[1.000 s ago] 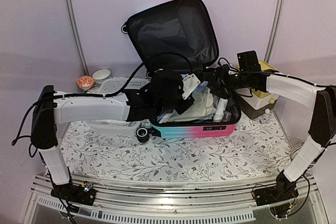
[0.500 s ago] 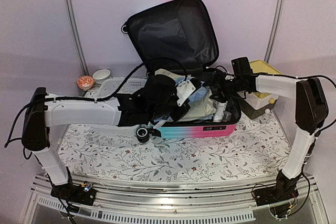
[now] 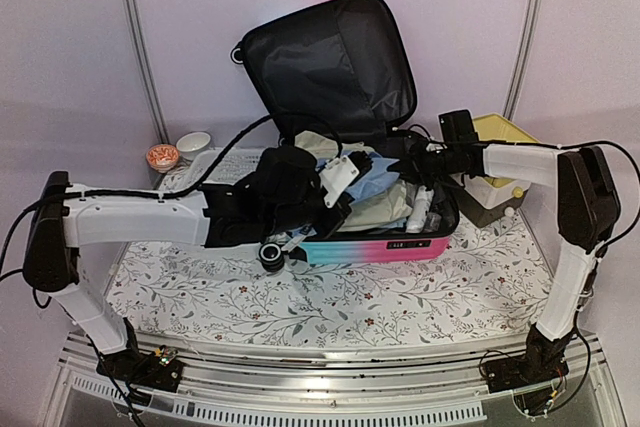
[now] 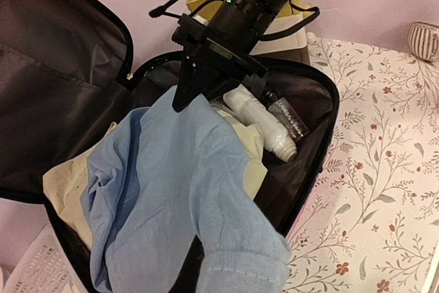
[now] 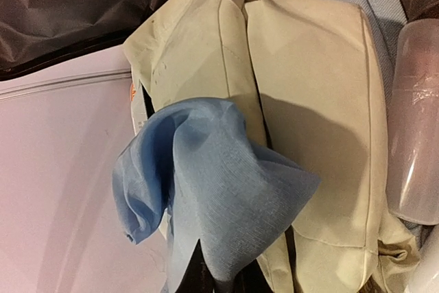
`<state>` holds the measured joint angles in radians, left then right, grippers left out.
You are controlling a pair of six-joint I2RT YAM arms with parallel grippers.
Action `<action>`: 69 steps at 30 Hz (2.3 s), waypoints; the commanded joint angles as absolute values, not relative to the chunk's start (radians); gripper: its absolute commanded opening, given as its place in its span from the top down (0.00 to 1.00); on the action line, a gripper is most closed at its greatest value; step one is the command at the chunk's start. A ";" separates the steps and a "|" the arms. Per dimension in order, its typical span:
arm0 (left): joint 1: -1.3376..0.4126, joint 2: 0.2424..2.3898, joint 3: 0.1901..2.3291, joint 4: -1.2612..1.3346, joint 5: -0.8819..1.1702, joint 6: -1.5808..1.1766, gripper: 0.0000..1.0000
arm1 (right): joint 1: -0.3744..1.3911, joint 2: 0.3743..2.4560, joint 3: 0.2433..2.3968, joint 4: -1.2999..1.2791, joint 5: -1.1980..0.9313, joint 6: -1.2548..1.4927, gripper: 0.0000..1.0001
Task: Open, take out, and arrange the luggage
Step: Pick up the clothes from the opened luggage, then place the clothes in the bin.
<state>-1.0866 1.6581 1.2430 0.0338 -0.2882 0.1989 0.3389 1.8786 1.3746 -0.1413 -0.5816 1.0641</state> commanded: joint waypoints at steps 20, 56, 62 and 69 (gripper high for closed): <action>-1.160 1.482 1.377 0.071 -0.108 0.008 1.00 | 0.311 1.433 1.592 -0.460 -0.215 0.845 0.98; -0.604 0.925 1.022 -0.220 -0.654 0.339 1.00 | 0.753 2.661 2.555 0.659 0.007 1.351 0.97; -0.604 1.053 0.783 -0.059 -0.493 0.219 1.00 | 0.760 2.767 2.491 0.645 0.064 1.404 0.94; -0.661 1.208 0.745 -0.042 -0.422 0.104 1.00 | 0.754 2.730 2.413 0.649 0.062 1.357 0.92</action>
<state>-0.6312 1.2198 0.7723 -0.0799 -0.4595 0.1650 0.7967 2.7792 2.4416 0.5468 -0.0452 1.3773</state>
